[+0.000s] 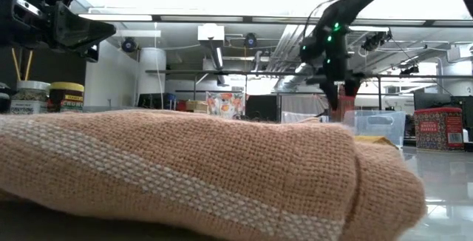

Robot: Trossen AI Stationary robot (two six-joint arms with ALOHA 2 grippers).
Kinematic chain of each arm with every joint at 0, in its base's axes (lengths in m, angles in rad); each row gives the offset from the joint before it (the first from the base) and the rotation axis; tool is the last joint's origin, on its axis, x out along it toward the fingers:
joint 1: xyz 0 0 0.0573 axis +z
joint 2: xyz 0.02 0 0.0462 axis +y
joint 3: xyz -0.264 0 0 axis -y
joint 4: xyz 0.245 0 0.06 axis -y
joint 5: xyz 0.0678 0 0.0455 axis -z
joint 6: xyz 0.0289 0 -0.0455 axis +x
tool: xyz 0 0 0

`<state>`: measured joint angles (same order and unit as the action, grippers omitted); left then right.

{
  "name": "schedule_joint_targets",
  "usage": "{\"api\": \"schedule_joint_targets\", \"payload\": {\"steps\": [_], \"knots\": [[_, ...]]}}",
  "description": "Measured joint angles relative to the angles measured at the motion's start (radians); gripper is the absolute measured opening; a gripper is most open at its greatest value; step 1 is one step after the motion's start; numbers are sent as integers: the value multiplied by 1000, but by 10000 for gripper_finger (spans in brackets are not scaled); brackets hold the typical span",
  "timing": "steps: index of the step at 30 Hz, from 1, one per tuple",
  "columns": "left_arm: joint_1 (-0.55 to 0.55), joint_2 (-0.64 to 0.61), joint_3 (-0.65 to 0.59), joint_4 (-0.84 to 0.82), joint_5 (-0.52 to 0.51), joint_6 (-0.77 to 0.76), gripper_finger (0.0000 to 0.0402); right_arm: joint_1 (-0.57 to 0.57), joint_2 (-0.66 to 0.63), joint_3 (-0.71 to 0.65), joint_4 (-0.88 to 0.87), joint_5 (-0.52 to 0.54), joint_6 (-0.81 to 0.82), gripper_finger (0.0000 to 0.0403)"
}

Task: Sort spices by type
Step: Put the top right red seasoning bottle into the transparent bin, then put the right yellow seasoning bottle into the bottom right black bin

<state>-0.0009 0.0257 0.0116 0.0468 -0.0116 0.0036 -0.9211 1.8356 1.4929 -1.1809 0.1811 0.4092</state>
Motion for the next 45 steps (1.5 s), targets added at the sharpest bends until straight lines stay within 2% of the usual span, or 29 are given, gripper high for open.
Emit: {"api": "schedule_joint_targets", "payload": {"steps": [9,14,17,26,31,34,37,40,42,45], "knots": [[0,0,0,0,0,0,1,-3,30,0,42,-29,13,213],[0,0,0,0,0,0,1,-13,30,0,46,-32,37,305],[0,0,0,0,0,0,1,-18,30,0,46,-31,42,334],[0,0,0,0,0,0,1,-17,-26,0,32,-33,-3,344],[0,0,0,0,0,0,1,-13,-155,0,9,-35,-52,344],[0,0,0,0,0,0,1,18,-254,0,11,-110,-78,345],[0,0,0,0,0,0,1,97,-344,-1,11,-271,-74,345],[0,0,0,1,0,0,1,244,-418,-2,-3,-402,-53,345],[0,0,0,1,0,0,1,384,-448,-2,-29,-427,-23,345],[0,0,0,2,0,0,1,619,-465,-2,-99,-401,29,345]]}}
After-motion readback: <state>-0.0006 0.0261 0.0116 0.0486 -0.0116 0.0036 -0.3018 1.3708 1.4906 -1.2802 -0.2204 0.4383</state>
